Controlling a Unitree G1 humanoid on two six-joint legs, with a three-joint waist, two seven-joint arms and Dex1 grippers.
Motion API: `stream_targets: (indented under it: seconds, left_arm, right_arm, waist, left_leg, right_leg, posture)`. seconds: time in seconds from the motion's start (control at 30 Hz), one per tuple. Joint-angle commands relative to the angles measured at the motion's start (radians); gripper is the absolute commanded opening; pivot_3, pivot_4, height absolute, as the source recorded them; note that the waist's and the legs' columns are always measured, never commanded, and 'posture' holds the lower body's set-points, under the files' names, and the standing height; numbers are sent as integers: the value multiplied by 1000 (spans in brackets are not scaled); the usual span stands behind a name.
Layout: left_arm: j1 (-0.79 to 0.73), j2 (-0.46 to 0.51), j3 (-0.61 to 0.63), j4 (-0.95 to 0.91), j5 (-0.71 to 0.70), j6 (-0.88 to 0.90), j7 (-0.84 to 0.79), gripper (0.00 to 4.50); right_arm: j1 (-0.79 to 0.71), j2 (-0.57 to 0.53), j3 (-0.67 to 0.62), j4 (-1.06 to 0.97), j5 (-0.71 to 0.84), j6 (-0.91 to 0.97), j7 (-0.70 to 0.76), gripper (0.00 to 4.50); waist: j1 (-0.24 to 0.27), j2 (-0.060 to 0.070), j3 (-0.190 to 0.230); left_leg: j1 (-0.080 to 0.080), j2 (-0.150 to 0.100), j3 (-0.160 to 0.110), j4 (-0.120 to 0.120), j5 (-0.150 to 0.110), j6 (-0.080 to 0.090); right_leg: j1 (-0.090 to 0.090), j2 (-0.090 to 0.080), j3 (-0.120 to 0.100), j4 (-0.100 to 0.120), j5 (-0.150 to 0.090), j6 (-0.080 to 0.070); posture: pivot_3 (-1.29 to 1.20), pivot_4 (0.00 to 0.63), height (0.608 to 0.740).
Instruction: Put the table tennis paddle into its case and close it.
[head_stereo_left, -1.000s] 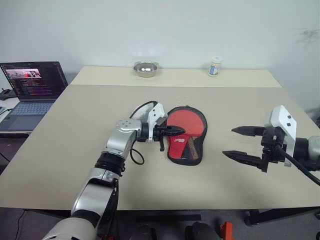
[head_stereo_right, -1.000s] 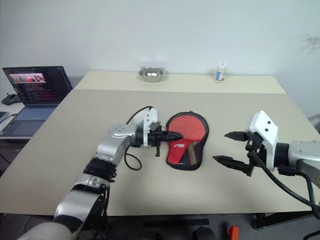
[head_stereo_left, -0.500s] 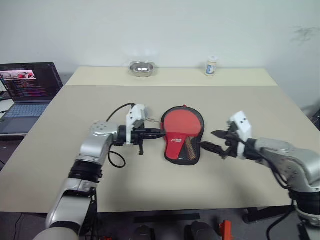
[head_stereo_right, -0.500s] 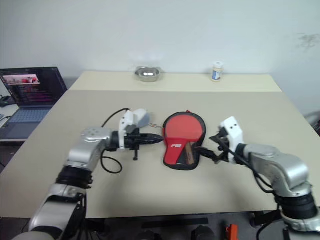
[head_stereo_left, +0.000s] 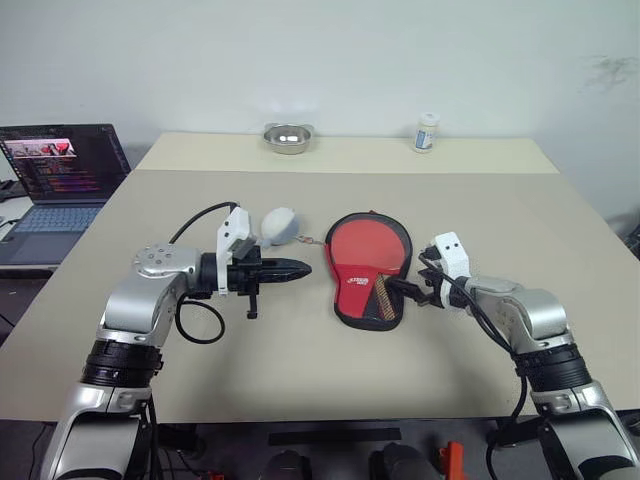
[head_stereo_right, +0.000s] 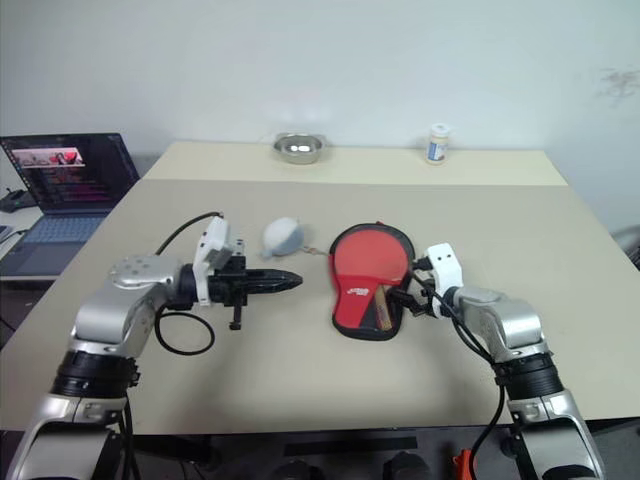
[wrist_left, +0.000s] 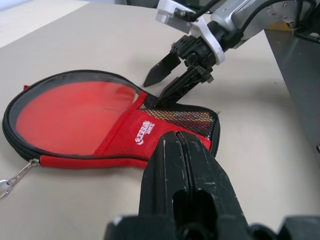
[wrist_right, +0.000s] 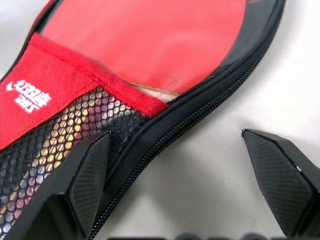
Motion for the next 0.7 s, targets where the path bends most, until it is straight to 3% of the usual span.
stream_targets:
  seconds: [0.03,0.13,0.4,0.57,0.7]
  left_arm:
    - [-15,6,15,-31,-12,-9,12,4]
    - [-13,5,9,-32,-9,-13,15,0]
    - [11,18,-3,-37,12,-31,17,0]
    - [39,40,-2,-55,8,-27,0,0]
    - [97,89,-17,-91,-12,-12,-63,0]
  right_arm:
    - [9,-20,61,-5,-33,19,60,4483]
    - [-7,4,84,14,-43,29,83,3941]
    - [-65,92,87,165,-88,12,103,1467]
    - [-92,122,61,161,-73,29,127,111]
    - [-88,128,57,-6,-8,127,167,20]
  waist:
    - [0,0,0]
    - [-1,0,0]
    - [-15,-3,-4]
    - [-19,-3,-4]
    - [-22,-2,-3]
  left_leg:
    - [0,0,0,0,0,0]
    - [0,0,0,0,0,0]
    - [5,3,2,0,0,0]
    - [20,4,2,-2,0,0]
    - [19,4,3,-2,0,0]
  right_leg:
    - [0,0,0,0,0,0]
    - [0,0,0,0,0,0]
    - [3,1,2,0,0,0]
    - [17,1,2,0,-3,3]
    - [16,1,3,0,-3,1]
  posture:
    - [0,150,740]
    - [0,150,740]
    - [0,150,740]
    - [0,150,740]
    - [0,150,740]
